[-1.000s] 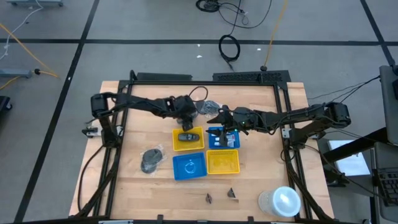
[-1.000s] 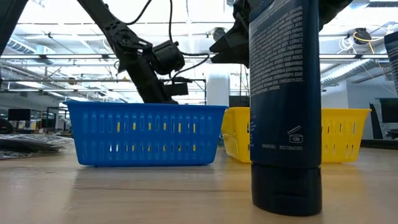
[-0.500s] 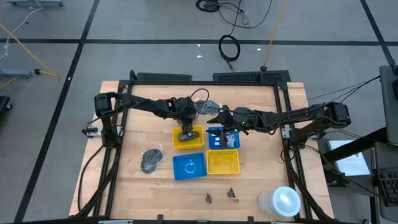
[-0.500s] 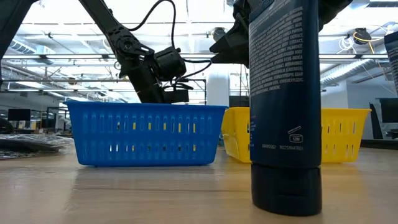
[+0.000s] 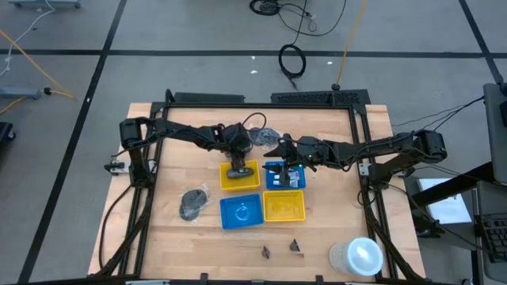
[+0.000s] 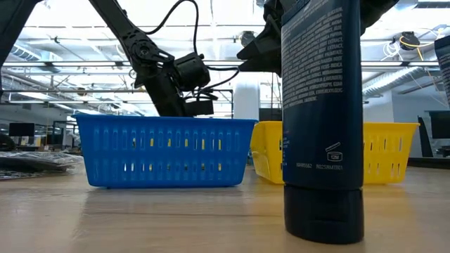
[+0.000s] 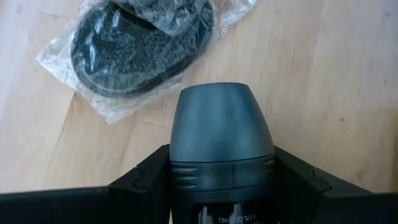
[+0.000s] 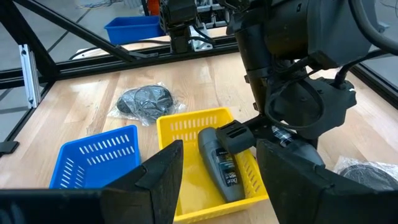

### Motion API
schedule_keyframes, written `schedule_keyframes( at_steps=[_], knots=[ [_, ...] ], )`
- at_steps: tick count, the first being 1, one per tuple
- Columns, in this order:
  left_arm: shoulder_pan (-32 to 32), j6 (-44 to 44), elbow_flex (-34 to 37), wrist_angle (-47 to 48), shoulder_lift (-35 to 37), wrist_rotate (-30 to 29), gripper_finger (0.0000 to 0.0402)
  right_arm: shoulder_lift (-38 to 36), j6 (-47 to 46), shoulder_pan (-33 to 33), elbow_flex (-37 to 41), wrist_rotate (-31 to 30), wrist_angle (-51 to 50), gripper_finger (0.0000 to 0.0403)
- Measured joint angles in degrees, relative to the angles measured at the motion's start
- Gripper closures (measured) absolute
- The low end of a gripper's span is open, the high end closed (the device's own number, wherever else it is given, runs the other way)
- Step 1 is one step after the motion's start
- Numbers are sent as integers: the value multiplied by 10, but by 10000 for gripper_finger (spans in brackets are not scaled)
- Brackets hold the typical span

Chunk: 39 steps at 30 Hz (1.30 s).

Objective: Pick & Place Travel size toiletries
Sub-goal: Put the deodorant into the top left yellow bin

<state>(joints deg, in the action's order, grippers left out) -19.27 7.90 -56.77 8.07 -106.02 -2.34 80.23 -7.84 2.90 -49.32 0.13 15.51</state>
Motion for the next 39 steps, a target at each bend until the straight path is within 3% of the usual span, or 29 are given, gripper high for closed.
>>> schedule_keyframes(
  at_steps=[9,19,28,39],
  knots=[
    [-12,15,-18,33,30,-6,204,0,0,0,1,0,0,206],
    [-11,10,-21,100,149,6,204,0,0,0,1,0,0,206],
    [36,-22,-21,147,246,61,204,0,0,0,1,0,0,206],
    [119,-57,-20,154,255,79,200,0,0,0,1,0,0,206]
  ],
)
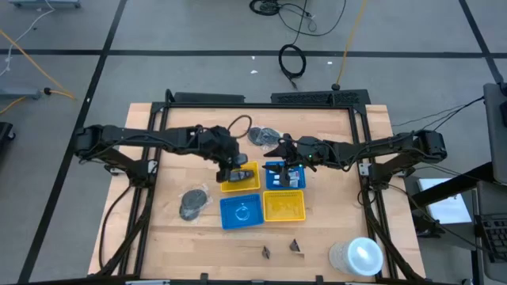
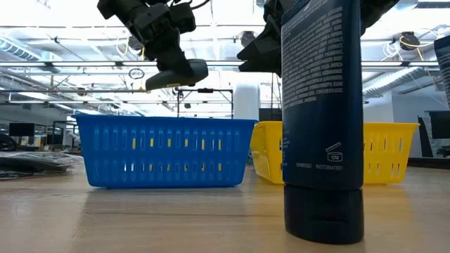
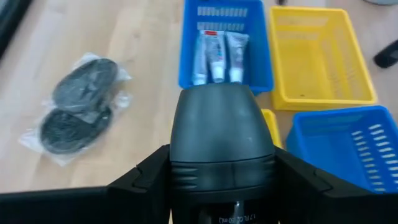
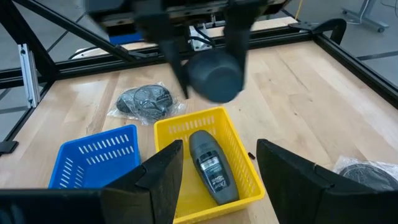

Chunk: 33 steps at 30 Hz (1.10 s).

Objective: Pick & Place Travel size toiletries
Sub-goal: Put the deodorant into the top left yellow bin

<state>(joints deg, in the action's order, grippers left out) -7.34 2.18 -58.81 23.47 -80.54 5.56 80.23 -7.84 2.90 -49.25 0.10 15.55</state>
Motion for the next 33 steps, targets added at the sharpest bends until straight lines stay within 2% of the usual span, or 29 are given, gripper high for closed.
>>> schedule_keyframes(
  at_steps=[10,16,24,30,33],
  knots=[
    [56,-17,0,-26,-43,-28,205,0,2,0,0,0,0,206],
    [62,-23,0,-41,-95,-41,188,0,2,0,0,0,-1,206],
    [59,-28,0,-43,-129,-42,205,0,2,0,0,0,-4,206],
    [58,-34,0,-41,-130,-43,170,0,2,0,0,0,-4,206],
    [58,-32,0,-41,-130,-42,173,0,2,0,0,0,-4,206]
  ],
)
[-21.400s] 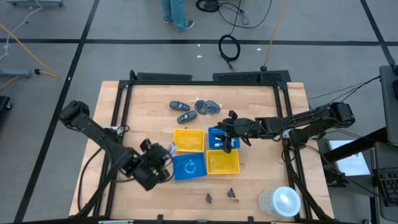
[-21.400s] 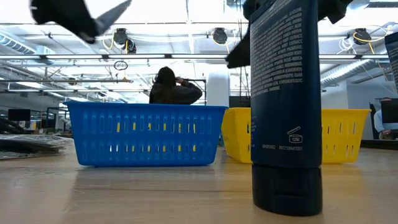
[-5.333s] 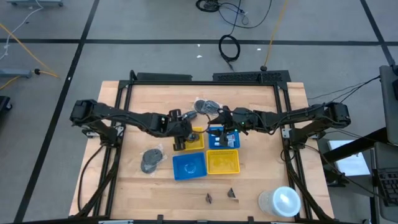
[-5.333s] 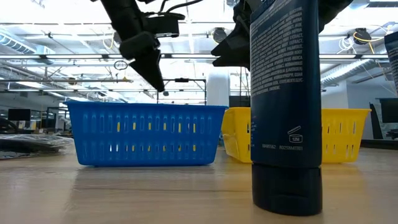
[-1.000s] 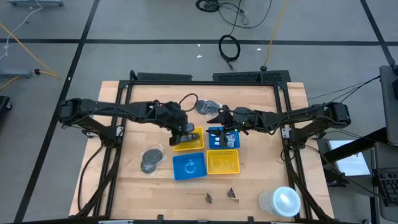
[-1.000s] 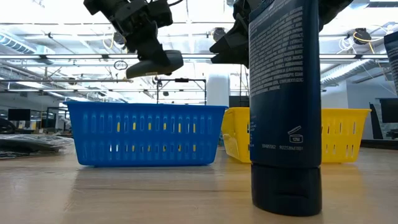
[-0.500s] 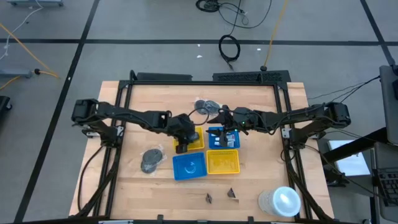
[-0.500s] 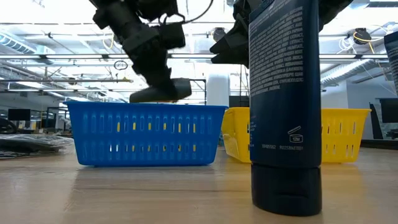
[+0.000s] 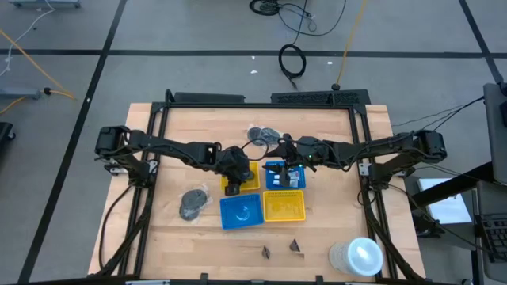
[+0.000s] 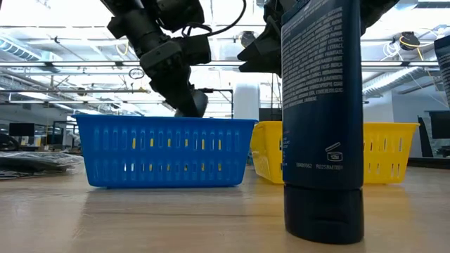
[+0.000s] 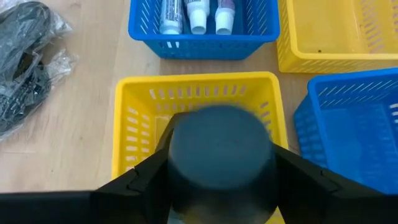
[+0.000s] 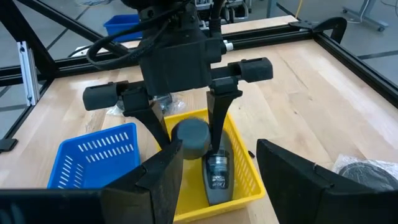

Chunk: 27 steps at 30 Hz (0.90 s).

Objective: Pick & Place Travel size toiletries
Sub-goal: Put the deodorant into the top left yellow bin

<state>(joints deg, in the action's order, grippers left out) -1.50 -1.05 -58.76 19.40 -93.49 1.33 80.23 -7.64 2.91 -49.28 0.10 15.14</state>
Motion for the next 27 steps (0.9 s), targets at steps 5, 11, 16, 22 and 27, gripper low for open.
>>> schedule_keyframes(
  at_steps=[5,11,16,22,27],
  knots=[
    [0,5,0,0,0,-1,198,0,8,0,0,0,0,206],
    [0,1,0,7,1,-14,176,0,9,0,0,0,0,206],
    [0,-2,0,19,13,-15,141,0,9,0,0,0,0,206],
    [0,-4,0,25,30,-15,135,0,9,1,0,0,-2,206],
    [0,-7,0,28,69,-33,142,0,9,1,-1,-1,-4,206]
  ],
)
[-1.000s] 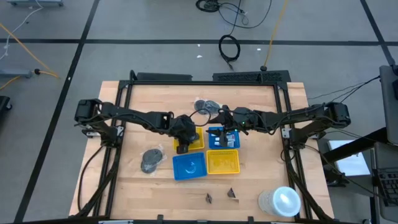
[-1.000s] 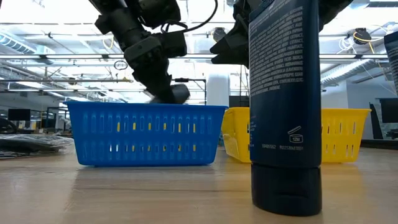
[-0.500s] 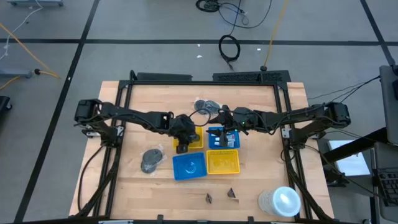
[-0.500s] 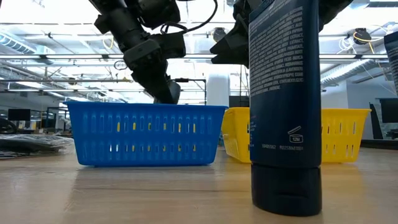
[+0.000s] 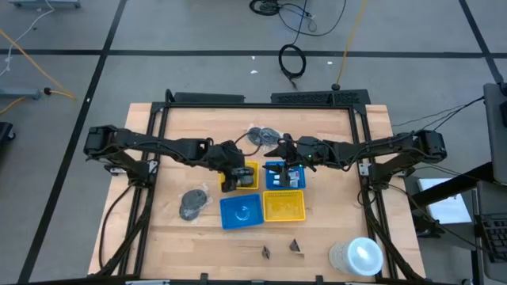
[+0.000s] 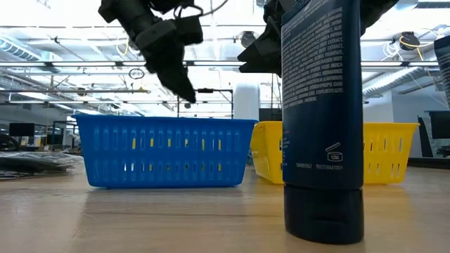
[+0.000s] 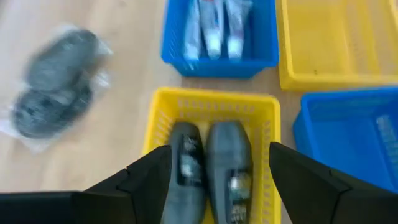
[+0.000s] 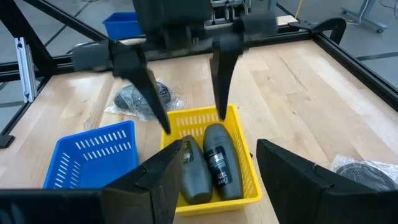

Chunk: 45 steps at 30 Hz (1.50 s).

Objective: Pick & Place Travel size toiletries
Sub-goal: Put the deodorant into the top left yellow bin, then put the hairbrush into the bottom left blue bin

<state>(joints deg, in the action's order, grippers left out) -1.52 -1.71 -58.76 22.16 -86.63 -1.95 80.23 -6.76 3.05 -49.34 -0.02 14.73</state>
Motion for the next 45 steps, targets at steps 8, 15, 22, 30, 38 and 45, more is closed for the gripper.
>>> schedule_keyframes(
  at_steps=[8,15,22,30,38,45],
  knots=[
    [-1,-14,0,7,31,-106,144,13,-1,25,0,-79,-35,206],
    [-1,-19,0,8,31,-115,151,54,-5,91,0,-69,-45,206],
    [-1,-18,0,1,31,-116,147,102,23,124,-53,-45,-109,206],
    [-1,-18,0,0,31,-116,147,189,67,124,-136,-77,-184,206],
    [-1,-14,0,-14,31,-116,147,241,87,134,-194,-77,-247,206],
    [-1,-14,0,-23,31,-116,147,241,91,143,-197,-77,-263,206]
  ],
)
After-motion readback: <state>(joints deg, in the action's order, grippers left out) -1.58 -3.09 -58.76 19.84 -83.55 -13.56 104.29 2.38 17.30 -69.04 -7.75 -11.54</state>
